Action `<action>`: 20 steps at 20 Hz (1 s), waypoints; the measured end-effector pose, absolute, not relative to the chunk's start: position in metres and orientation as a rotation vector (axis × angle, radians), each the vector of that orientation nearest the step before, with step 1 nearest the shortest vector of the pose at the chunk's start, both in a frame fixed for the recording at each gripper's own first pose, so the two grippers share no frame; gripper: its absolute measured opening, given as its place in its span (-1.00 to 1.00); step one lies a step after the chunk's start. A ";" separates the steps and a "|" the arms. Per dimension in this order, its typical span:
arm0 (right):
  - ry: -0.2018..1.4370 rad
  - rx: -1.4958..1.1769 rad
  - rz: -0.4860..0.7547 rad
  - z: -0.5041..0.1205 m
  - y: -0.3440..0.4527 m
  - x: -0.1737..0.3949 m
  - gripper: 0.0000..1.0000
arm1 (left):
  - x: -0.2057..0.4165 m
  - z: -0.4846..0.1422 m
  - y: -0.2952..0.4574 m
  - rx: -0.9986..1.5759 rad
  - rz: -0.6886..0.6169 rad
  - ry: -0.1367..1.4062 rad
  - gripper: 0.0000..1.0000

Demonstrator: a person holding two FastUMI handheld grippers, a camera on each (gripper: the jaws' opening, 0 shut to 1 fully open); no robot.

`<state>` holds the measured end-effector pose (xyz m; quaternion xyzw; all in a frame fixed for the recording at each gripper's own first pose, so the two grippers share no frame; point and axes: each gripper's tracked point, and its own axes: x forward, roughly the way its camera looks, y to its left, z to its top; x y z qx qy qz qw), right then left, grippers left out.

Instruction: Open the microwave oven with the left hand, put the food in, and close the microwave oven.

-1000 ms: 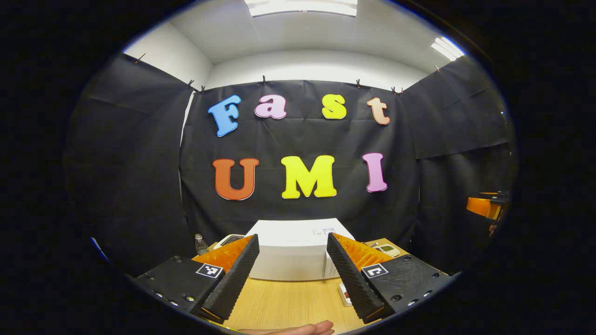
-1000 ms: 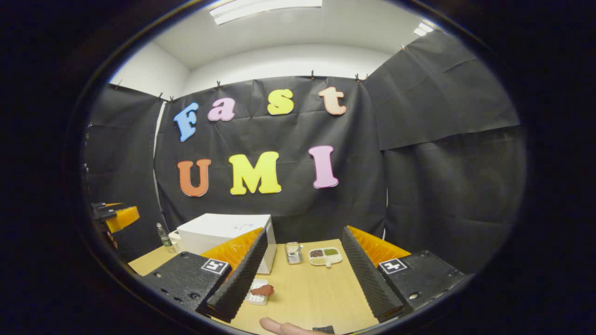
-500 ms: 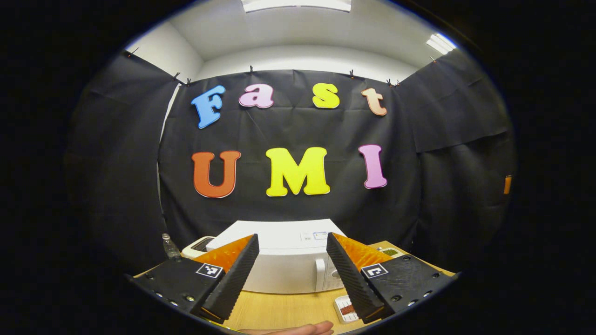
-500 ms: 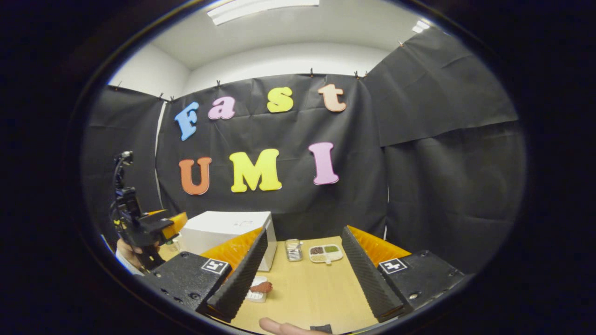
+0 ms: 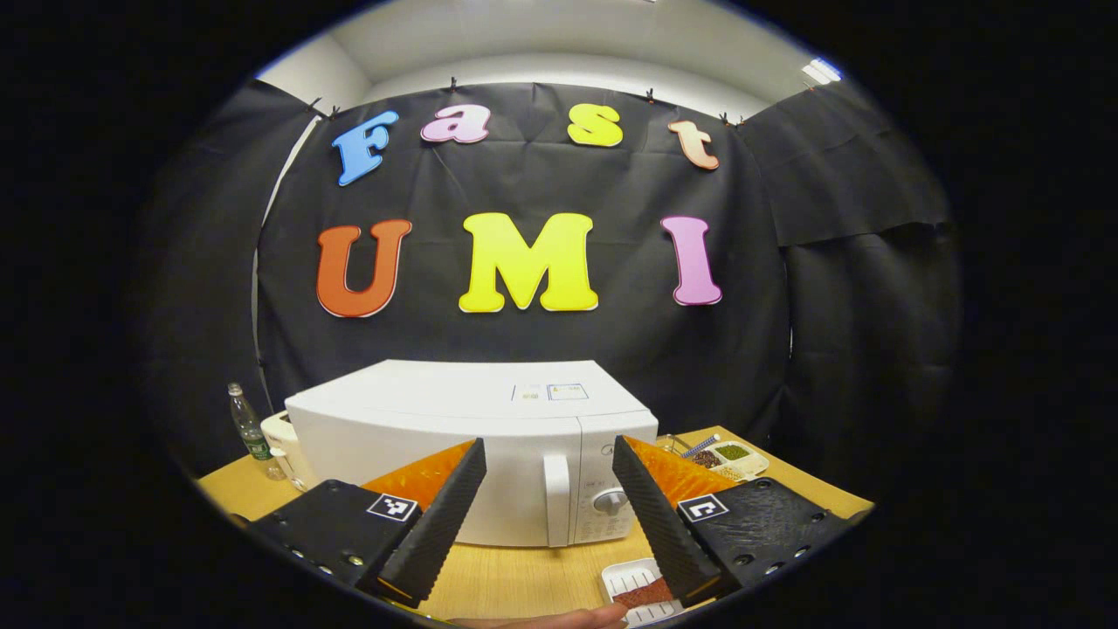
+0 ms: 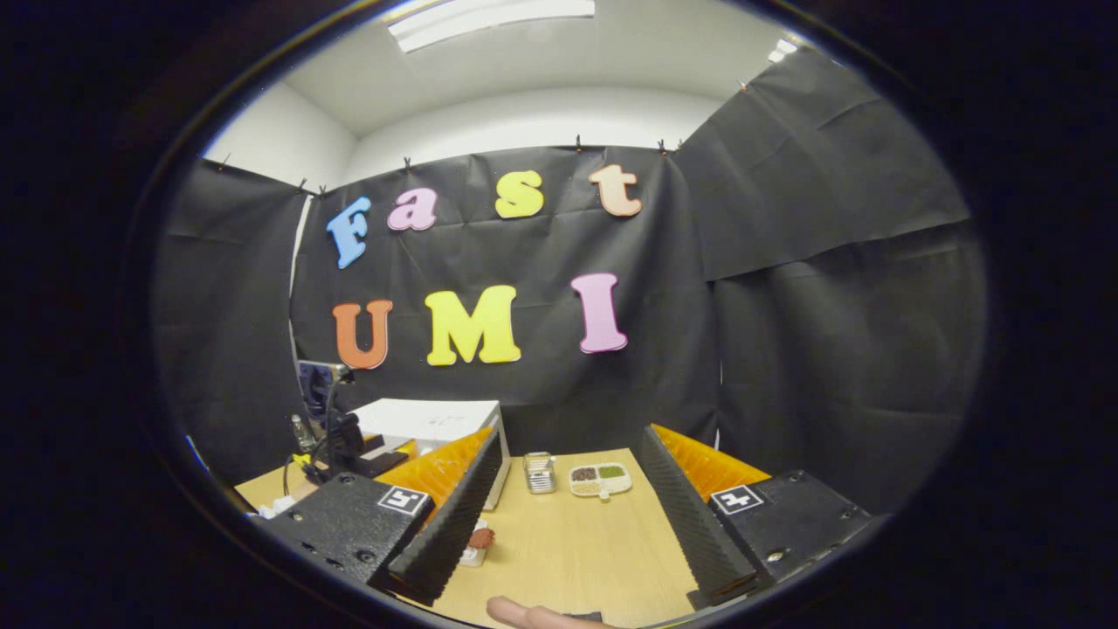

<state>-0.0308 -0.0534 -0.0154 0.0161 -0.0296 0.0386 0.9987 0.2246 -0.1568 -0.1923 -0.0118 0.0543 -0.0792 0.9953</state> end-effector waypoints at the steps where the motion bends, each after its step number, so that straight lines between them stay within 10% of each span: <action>1: -0.068 0.025 0.084 -0.014 -0.054 -0.028 0.87 | 0.230 -0.202 -0.161 -0.022 -0.165 0.115 0.85; 17: -0.083 -0.073 0.005 -0.010 -0.083 -0.040 1.00 | 0.284 -0.288 -0.174 -0.051 -0.098 0.192 0.82; 20: -0.099 -0.037 0.031 0.009 -0.074 -0.052 0.89 | 0.282 -0.293 -0.179 -0.075 -0.097 0.203 0.27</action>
